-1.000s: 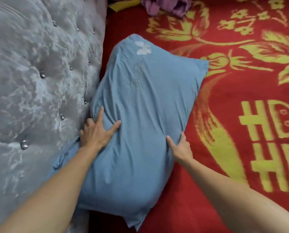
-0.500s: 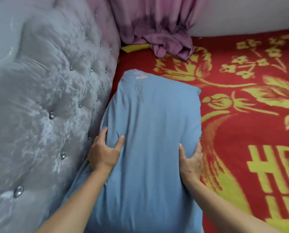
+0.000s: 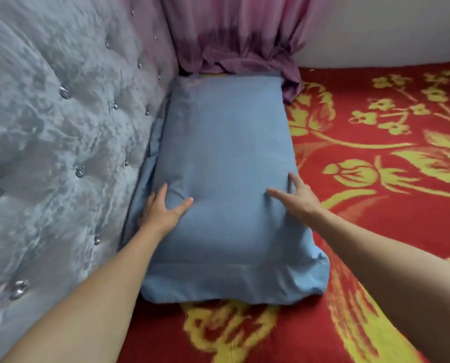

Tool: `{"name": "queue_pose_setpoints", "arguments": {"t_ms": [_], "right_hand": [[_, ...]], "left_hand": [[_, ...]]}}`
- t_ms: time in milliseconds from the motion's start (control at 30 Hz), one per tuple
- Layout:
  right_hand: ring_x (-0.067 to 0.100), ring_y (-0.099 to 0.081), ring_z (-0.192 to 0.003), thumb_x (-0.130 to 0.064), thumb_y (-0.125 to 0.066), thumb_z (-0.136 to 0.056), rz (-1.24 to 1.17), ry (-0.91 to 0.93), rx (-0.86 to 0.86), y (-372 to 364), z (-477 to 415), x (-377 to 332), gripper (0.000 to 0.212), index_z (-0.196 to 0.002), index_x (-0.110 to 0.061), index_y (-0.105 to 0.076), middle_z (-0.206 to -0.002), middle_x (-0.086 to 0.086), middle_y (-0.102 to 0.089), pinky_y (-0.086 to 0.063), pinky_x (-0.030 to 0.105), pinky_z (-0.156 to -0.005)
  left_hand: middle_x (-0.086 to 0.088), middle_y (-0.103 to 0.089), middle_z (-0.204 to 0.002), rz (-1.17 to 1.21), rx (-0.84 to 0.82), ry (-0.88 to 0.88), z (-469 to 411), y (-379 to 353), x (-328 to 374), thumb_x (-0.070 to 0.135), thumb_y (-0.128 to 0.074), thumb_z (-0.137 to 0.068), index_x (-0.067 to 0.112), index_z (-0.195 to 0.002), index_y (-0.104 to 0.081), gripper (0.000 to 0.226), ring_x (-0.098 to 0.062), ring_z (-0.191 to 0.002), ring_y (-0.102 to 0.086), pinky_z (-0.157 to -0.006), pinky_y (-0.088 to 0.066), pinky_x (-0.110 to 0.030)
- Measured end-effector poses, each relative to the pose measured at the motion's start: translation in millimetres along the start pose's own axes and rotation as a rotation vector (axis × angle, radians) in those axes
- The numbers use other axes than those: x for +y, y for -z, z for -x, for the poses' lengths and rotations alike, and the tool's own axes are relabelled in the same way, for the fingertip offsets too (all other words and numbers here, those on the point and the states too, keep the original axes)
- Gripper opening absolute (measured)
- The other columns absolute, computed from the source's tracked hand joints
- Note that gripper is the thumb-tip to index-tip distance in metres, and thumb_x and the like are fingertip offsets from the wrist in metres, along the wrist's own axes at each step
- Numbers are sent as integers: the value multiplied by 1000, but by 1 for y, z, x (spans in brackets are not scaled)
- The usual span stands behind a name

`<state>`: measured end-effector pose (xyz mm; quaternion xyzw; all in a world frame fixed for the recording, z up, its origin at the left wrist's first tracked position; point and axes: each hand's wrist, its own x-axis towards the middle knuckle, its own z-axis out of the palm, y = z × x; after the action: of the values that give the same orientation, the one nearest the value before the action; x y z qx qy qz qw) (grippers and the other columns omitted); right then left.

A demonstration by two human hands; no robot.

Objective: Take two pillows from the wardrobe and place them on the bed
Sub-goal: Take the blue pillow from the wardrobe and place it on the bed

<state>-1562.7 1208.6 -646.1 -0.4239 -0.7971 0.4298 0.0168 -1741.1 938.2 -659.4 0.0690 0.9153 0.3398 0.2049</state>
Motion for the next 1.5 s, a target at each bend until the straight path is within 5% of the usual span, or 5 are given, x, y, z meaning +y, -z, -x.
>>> {"name": "queue_pose_setpoints", "arguments": {"t_ms": [267,400,633,1033,1500], "right_hand": [[36,-11,-145,-84,-52,-59,344,360,135,-55,94,66,111,-150,-37,-9,-159,18,-5,-28,49,-110],[50,-16,-140,-68,-60,-60,557,542,95,-52,84,78,104,-149,-35,-16,-157,23,-9,-38,61,-102],[40,-1,-145,-54,-72,-69,597,364,184,-27,-42,-12,107,-144,-51,4,-160,5,11,-40,57,-95],[38,13,-145,-43,-66,-82,774,252,-11,-60,-77,19,108,-143,-43,23,-157,3,27,-34,67,-98],[28,-59,-110,-32,-50,-87,894,219,-190,36,121,5,33,-118,-20,-52,-118,5,-63,-49,37,-80]], "left_hand": [[-8,-4,-160,-248,160,-166,83,-29,-66,86,-42,-57,41,-148,-1,109,-33,-144,-14,-109,-28,-58],[-15,0,-159,-431,57,-369,78,-20,-80,58,-75,-60,46,-144,12,122,-45,-140,-15,-97,-43,-63],[-19,-10,-155,-367,175,-294,-59,-14,8,9,-62,-79,39,-148,-7,93,-46,-138,-18,-114,-25,-50],[-13,11,-158,-605,-9,-189,-76,-51,-20,27,-57,-89,36,-145,20,96,-44,-143,-3,-112,-23,-58],[-7,-59,-128,-846,-322,-183,131,47,13,39,-48,-91,23,-125,-51,38,-30,-116,-56,-91,-48,-39]]}}
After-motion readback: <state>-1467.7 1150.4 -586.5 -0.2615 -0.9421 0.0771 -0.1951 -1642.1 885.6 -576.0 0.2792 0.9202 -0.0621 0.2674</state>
